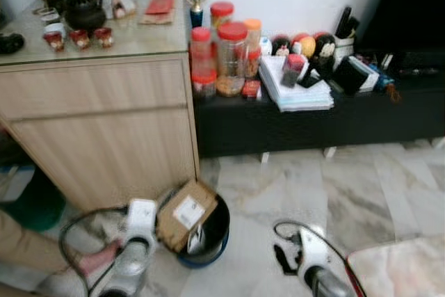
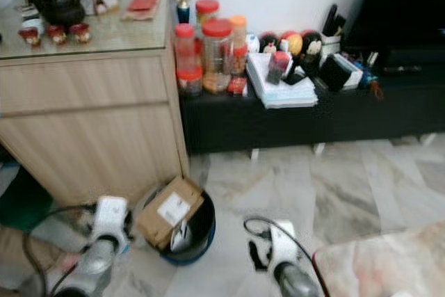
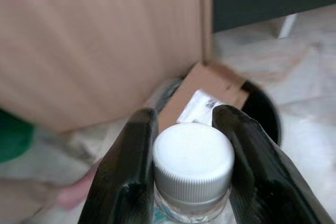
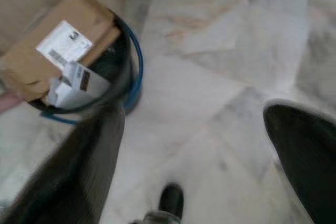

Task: Picking trash to rubbish bin

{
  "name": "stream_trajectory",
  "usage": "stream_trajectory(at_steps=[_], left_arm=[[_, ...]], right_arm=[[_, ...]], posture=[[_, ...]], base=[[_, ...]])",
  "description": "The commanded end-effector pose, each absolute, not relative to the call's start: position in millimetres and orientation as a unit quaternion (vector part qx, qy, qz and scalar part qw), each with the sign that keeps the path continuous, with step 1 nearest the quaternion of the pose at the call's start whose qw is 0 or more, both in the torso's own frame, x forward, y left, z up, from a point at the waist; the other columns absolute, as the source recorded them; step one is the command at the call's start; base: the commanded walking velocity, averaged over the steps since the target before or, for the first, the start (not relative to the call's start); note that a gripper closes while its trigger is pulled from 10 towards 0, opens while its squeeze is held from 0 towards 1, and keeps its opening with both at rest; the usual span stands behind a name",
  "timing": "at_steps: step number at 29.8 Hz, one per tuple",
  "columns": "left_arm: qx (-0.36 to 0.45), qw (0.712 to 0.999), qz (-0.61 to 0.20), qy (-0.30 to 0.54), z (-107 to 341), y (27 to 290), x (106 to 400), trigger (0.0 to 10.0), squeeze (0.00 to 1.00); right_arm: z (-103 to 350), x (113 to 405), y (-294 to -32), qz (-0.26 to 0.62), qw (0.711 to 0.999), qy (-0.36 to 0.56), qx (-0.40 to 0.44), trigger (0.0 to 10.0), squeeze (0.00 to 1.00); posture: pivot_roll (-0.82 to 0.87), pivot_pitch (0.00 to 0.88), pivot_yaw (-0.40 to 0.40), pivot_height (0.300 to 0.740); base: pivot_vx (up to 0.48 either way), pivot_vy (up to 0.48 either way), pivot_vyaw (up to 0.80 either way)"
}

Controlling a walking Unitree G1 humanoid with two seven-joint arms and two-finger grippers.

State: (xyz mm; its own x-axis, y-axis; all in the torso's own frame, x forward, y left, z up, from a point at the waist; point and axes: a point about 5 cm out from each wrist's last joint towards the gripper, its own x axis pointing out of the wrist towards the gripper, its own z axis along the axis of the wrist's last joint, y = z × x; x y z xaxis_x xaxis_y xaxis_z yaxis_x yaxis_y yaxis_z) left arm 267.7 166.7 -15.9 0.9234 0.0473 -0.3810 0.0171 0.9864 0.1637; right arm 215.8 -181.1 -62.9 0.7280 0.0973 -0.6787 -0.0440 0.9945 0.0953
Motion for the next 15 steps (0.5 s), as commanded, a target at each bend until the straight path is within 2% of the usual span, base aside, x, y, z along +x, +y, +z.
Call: stream_trajectory(at_steps=[1,15], left_arm=[[0.097,0.976,0.018,0.192,-13.8,178.4,268.5,10.0,0.00],[0.097,0.977,0.017,0.191,-13.5,177.5,269.0,10.0,0.00]], right_arm=[[-59.8,221.8,-175.4,0.046,0.931,0.359,0.038,10.0,0.00],[-58.9,223.3,-173.8,0.050,0.932,0.356,0.039,10.0,0.00]], posture=[[0.03,0.059,-0.031,0.740],[0.03,0.068,-0.033,0.740]], base=[[0.375,0.000,0.00],[0.369,0.000,0.00]])
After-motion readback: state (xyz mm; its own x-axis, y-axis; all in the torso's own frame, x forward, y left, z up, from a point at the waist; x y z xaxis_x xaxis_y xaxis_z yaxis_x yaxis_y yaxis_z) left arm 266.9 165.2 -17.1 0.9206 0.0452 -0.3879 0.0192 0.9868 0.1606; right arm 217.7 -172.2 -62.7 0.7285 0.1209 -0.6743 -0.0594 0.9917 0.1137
